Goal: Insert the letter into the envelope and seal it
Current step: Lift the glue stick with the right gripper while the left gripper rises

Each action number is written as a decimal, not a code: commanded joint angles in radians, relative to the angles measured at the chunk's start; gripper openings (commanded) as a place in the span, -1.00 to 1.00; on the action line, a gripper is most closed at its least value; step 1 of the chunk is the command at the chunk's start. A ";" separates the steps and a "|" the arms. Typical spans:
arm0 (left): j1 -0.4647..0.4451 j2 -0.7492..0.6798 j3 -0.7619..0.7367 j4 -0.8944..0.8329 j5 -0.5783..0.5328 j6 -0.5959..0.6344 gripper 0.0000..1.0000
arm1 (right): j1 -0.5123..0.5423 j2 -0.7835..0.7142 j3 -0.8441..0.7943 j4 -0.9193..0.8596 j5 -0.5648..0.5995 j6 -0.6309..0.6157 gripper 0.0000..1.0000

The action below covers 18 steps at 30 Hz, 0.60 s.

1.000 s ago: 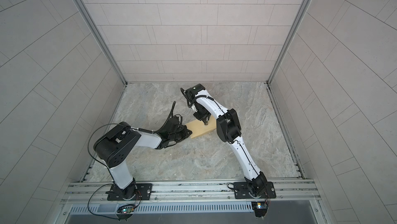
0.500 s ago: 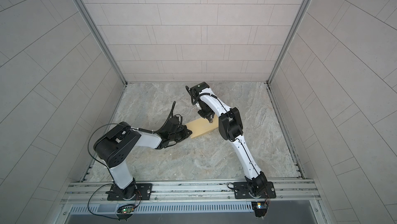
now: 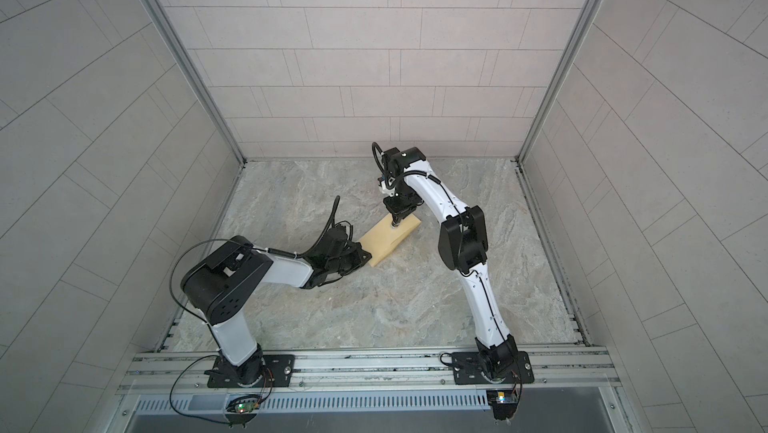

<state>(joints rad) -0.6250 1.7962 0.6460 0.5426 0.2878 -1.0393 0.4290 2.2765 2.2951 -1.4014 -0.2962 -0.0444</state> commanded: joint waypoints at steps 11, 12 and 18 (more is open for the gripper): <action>-0.004 -0.094 -0.010 -0.154 -0.054 0.034 -0.99 | -0.044 -0.322 -0.286 0.288 -0.302 0.018 -1.00; -0.004 -0.128 -0.006 -0.163 -0.057 0.042 -0.94 | -0.044 -0.362 -0.331 0.336 -0.311 0.028 -1.00; -0.004 -0.413 0.047 -0.292 -0.134 0.116 -0.47 | -0.047 -0.639 -0.663 0.746 -0.368 0.123 -1.00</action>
<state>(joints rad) -0.6270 1.4986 0.6506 0.3256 0.2150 -0.9844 0.3832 1.7641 1.7218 -0.9127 -0.6037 0.0242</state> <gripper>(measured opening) 0.248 0.227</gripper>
